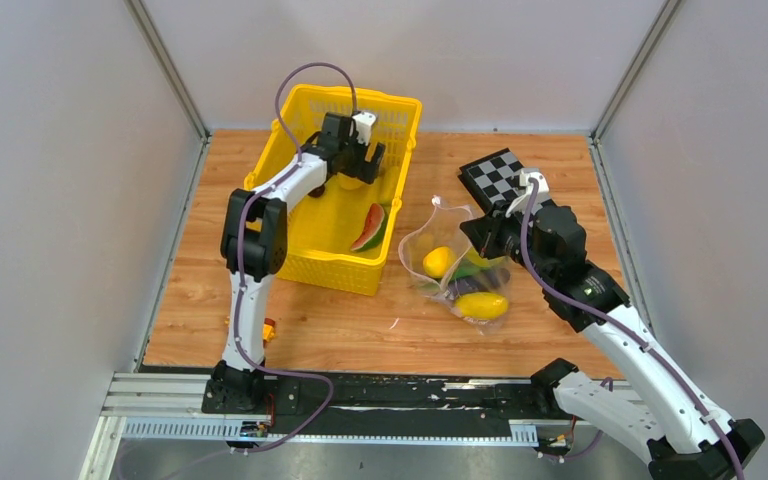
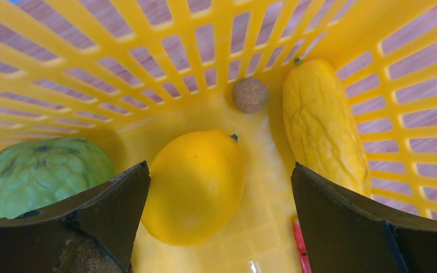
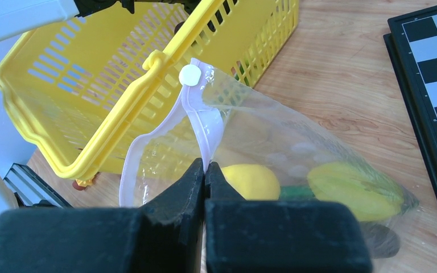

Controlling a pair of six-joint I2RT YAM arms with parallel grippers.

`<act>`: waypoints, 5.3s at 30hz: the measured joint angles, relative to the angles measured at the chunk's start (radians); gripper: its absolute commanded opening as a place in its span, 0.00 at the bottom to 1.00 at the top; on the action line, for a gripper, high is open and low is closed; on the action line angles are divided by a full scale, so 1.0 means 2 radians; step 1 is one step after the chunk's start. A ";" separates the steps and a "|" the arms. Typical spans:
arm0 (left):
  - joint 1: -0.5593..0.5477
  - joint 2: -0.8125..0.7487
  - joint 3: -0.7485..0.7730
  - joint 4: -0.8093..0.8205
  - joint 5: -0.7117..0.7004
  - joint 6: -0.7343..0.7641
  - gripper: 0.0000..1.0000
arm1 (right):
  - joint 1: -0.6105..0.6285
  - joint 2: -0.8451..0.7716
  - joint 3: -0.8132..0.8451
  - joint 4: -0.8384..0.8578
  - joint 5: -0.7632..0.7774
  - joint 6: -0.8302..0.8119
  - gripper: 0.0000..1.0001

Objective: Place the food in the zip-top bag and seal the zipper
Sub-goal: Pick up the fake fruit from the bin, then place the fake fruit in the zipper food storage bag, then zip the zipper food storage bag at the center of the board.

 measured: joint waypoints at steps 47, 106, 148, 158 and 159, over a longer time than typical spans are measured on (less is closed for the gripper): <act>-0.014 -0.465 -0.386 0.093 0.023 -0.173 0.52 | 0.000 -0.026 -0.001 -0.015 -0.009 0.012 0.00; -0.352 -0.485 -0.307 0.003 -0.061 -0.232 0.91 | -0.003 -0.050 -0.037 0.014 0.041 0.049 0.00; -0.433 -0.384 -0.304 -0.014 -0.223 -0.369 0.06 | -0.003 -0.054 -0.037 0.015 0.040 0.060 0.01; -0.433 -0.400 -0.303 -0.026 -0.200 -0.268 0.00 | -0.003 -0.037 -0.009 0.005 0.013 -0.006 0.45; -0.433 -0.403 -0.296 -0.035 -0.198 -0.254 0.00 | -0.004 -0.033 0.004 0.002 0.009 -0.022 0.50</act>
